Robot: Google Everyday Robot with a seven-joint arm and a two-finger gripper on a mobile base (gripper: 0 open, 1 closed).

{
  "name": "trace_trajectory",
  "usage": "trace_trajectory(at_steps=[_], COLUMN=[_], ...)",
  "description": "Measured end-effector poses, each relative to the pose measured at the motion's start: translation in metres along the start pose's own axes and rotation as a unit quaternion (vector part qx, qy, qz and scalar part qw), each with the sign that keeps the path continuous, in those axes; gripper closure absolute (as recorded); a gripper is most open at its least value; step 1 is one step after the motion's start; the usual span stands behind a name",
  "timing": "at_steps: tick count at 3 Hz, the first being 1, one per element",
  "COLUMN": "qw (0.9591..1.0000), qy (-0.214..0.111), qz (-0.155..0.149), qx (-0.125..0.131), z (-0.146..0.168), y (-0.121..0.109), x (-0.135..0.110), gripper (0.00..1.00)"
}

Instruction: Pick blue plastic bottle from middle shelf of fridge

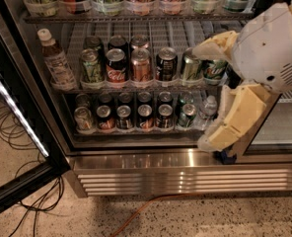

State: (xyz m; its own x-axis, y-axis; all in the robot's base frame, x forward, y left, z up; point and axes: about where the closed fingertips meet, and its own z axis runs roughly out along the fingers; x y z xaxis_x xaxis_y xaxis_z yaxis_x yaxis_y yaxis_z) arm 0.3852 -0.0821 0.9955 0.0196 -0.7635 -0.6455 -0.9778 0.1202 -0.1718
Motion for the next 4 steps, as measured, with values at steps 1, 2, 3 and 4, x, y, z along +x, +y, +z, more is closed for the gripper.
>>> trace_trajectory(at_steps=[1, 2, 3, 4], qw=[0.9985, 0.9985, 0.9989, 0.9984], qy=[-0.013, -0.013, -0.035, -0.053], qz=[0.038, 0.037, 0.018, 0.002], qx=[0.038, 0.038, 0.025, 0.021], z=[0.019, 0.019, 0.048, 0.091], y=[-0.021, -0.021, -0.017, -0.017], x=[-0.073, -0.074, -0.082, -0.092], gripper=[0.00, 0.00, 0.00, 0.00])
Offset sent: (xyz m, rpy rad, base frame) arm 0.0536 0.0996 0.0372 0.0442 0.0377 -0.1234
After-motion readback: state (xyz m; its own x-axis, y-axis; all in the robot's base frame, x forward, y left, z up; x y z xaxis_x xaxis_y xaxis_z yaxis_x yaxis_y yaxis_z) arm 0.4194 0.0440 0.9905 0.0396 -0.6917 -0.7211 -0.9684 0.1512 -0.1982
